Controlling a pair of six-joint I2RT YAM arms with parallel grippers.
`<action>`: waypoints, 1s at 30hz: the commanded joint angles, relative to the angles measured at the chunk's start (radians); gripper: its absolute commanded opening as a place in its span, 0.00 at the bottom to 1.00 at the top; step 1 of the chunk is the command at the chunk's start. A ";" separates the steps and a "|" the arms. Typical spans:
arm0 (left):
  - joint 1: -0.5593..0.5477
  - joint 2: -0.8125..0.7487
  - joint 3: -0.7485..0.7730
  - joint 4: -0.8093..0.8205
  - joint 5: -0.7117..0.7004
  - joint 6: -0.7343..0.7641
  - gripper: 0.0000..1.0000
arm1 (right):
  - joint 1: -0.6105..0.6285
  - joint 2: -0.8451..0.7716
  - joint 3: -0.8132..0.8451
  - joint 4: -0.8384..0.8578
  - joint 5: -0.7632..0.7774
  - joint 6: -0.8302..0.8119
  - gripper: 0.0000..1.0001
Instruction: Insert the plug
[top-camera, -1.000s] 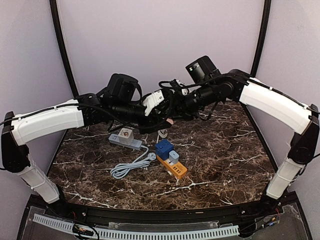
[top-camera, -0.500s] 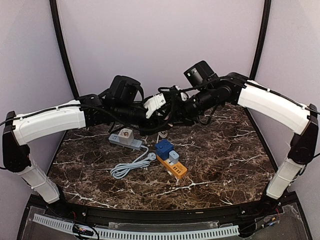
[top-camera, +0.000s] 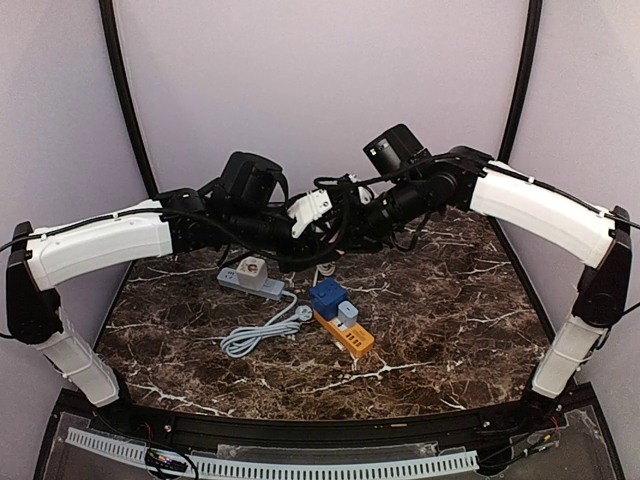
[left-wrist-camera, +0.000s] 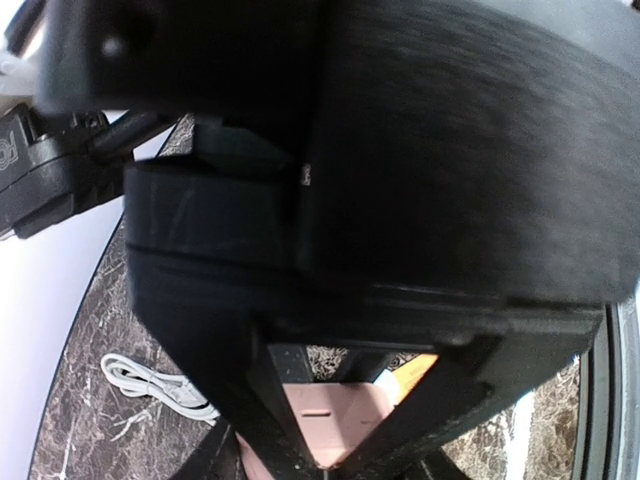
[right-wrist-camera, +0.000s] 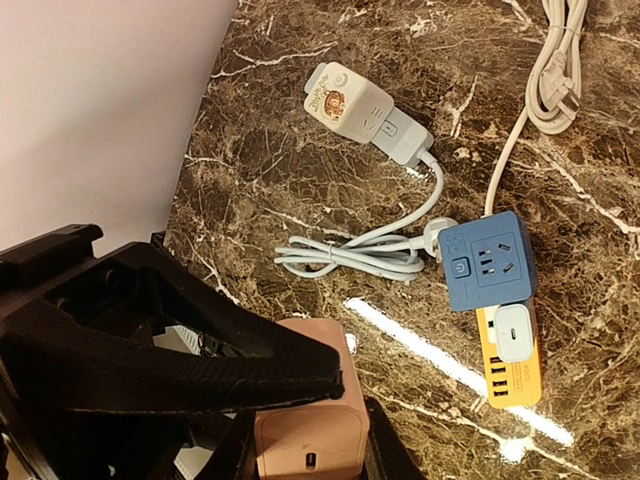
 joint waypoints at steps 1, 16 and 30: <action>-0.006 -0.033 -0.003 0.000 0.009 -0.003 0.53 | 0.012 -0.004 -0.006 -0.036 0.030 -0.028 0.00; 0.023 -0.260 -0.202 -0.059 -0.121 0.023 0.99 | -0.072 -0.069 -0.045 -0.080 0.137 -0.051 0.00; 0.158 -0.296 -0.350 -0.093 -0.479 -0.259 0.99 | -0.163 -0.105 -0.102 -0.073 0.162 -0.135 0.00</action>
